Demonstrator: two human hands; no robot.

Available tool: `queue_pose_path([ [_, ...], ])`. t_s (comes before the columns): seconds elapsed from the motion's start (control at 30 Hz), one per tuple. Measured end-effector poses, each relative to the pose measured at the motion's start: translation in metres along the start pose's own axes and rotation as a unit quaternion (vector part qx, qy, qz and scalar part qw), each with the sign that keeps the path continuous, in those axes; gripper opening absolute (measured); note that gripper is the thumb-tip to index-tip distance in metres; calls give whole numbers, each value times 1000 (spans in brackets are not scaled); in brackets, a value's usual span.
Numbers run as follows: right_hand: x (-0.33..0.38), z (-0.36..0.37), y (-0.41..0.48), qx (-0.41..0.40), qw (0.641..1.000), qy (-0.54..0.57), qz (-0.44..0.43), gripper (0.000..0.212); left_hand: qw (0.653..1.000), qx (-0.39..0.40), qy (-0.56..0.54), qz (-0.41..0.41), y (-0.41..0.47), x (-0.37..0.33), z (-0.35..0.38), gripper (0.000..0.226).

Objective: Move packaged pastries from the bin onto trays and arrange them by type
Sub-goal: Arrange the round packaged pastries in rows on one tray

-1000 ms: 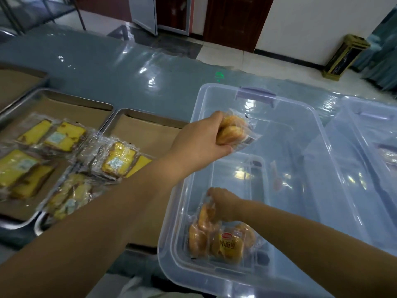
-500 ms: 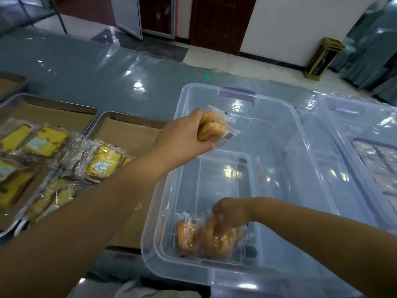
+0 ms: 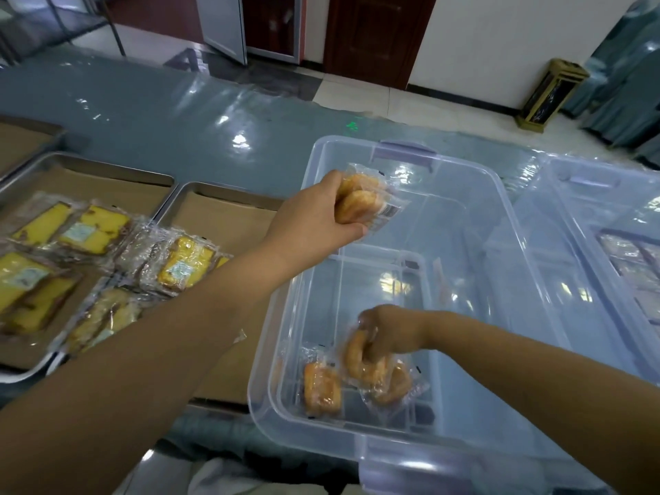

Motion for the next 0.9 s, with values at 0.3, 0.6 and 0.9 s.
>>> queue_pose_path([
  [0.3,35,-129,-67,-284,893,310,-158,30,973,-177,-146,-25,-18,12,-61,49],
  [0.6,173,-167,-57,-334,825,383,-248,18,953,-239,-149,-113,-66,109,-155,50],
  [0.9,381,-99,61,-223,849,397,-270,19,940,-241,-136,-200,-169,257,-284,51],
])
Point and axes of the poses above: each hand's wrist, its own y-axis towards the middle knuckle, its own z-axis out of the palm, x = y × z, the point moved 7 cm from there along y, towards the middle knuckle, and after that the axes turned 3 degrees about x, right-handed, at the moved point
